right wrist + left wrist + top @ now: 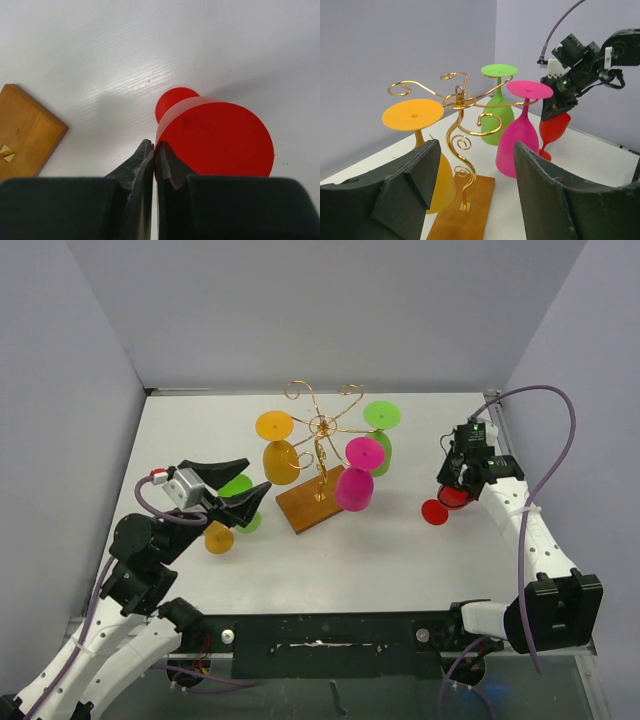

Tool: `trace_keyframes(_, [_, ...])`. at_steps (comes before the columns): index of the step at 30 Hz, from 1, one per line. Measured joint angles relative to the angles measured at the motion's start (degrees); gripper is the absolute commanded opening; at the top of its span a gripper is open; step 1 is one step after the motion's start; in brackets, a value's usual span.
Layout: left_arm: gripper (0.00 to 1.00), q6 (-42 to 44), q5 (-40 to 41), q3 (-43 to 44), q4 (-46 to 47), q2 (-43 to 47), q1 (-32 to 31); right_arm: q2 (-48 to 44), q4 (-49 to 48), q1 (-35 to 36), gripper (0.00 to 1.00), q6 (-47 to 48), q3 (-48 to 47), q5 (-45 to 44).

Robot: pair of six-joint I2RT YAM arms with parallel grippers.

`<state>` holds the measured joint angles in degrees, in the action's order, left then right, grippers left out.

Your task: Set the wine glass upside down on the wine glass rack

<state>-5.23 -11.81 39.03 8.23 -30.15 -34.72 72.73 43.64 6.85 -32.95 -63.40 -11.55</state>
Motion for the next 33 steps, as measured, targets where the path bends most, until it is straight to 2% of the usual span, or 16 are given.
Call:
trace_keyframes(9, [0.59, -9.35, -0.44, 7.52, 4.20, -6.88, 0.00, -3.08, -0.44, 0.39, 0.00, 1.22, -9.14, -0.26])
trace_keyframes(14, [0.59, -15.89, -0.59, 11.50, 7.78, -12.17, 0.00, -7.98, -6.19, 1.42, 0.00, 1.92, -14.49, -0.37])
trace_keyframes(18, [0.59, -21.66, 1.18, 14.91, 9.25, -16.15, 0.00, -12.72, -13.57, 3.19, 0.00, 2.60, -14.64, -0.33])
trace_keyframes(24, [0.59, -31.08, 6.54, 19.61, 9.86, -20.83, 0.00, -16.85, -30.36, 5.90, 0.00, 3.48, -13.79, 4.00])
trace_keyframes(33, [0.59, -45.66, 11.96, 24.35, 12.68, -27.41, 0.00, -13.14, -55.63, 18.62, 0.00, 5.68, -11.21, 11.63])
